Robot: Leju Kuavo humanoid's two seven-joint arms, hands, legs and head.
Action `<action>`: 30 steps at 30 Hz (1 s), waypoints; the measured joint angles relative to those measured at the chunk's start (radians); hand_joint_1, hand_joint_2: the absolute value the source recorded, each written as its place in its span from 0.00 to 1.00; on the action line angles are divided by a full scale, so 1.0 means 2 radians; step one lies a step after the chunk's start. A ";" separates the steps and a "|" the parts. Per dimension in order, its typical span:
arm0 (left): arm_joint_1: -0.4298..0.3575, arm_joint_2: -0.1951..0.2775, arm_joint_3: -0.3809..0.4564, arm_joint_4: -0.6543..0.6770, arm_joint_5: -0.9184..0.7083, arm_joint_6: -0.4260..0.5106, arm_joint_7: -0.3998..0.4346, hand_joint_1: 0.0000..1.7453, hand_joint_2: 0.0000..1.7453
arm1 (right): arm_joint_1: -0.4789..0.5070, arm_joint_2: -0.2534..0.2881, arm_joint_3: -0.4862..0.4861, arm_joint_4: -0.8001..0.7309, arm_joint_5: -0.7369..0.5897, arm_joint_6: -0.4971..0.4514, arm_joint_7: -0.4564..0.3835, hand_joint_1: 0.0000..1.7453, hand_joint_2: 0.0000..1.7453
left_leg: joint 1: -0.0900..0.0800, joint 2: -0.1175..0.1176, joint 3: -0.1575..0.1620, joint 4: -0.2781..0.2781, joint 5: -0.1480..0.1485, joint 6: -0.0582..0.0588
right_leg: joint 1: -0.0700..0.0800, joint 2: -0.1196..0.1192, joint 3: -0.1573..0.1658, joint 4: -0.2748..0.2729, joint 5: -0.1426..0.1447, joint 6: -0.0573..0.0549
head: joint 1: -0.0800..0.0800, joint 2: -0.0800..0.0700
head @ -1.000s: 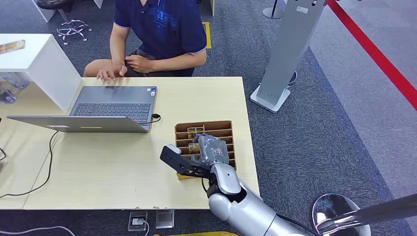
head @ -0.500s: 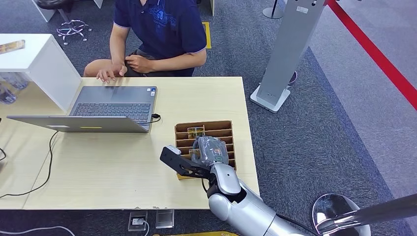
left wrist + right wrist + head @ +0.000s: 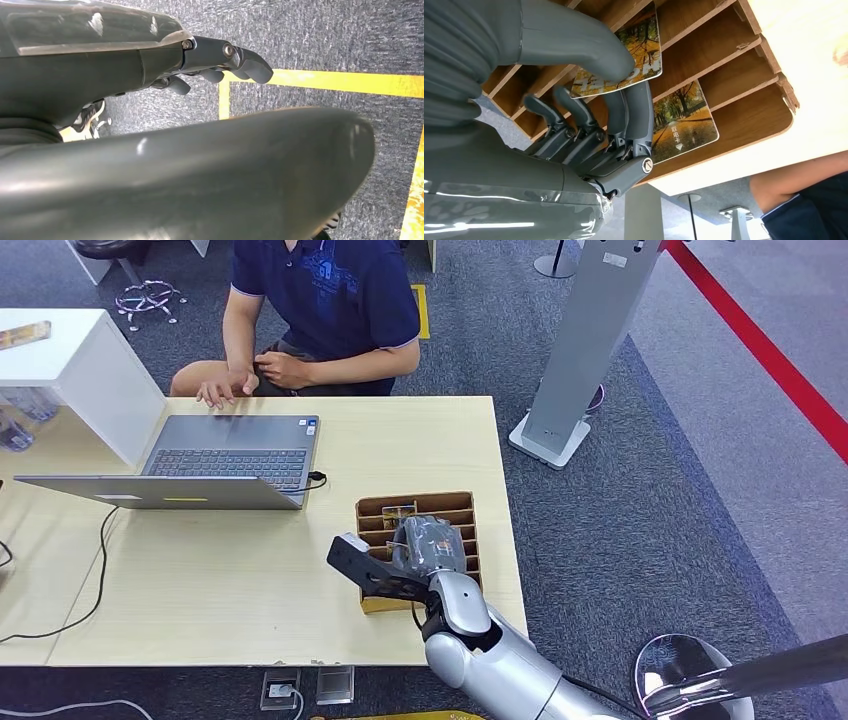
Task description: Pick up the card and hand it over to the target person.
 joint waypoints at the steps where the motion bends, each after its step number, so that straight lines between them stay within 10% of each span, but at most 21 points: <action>1: 0.000 0.000 -0.001 0.000 -0.002 0.001 -0.001 0.00 0.00 | 0.000 -0.001 0.000 -0.002 0.000 0.000 0.000 1.00 1.00 | 0.000 0.000 0.000 0.000 0.000 0.000 | 0.000 0.000 0.000 0.000 0.000 0.000 | 0.000 0.000; 19: 0.000 0.003 0.004 0.000 0.001 -0.006 -0.012 0.00 0.00 | -0.044 -0.056 0.011 -0.221 0.027 -0.024 -0.058 1.00 1.00 | 0.000 0.000 -0.002 0.002 0.000 0.000 | 0.000 0.000 -0.002 0.002 0.000 0.000 | 0.000 0.000; 30: -0.004 0.013 -0.030 0.004 -0.023 -0.027 -0.017 0.00 0.00 | -0.242 0.046 0.055 0.160 -0.005 -0.075 -0.188 1.00 1.00 | 0.000 0.004 0.000 0.000 0.000 0.000 | 0.000 0.004 -0.001 0.002 0.001 0.000 | 0.000 0.000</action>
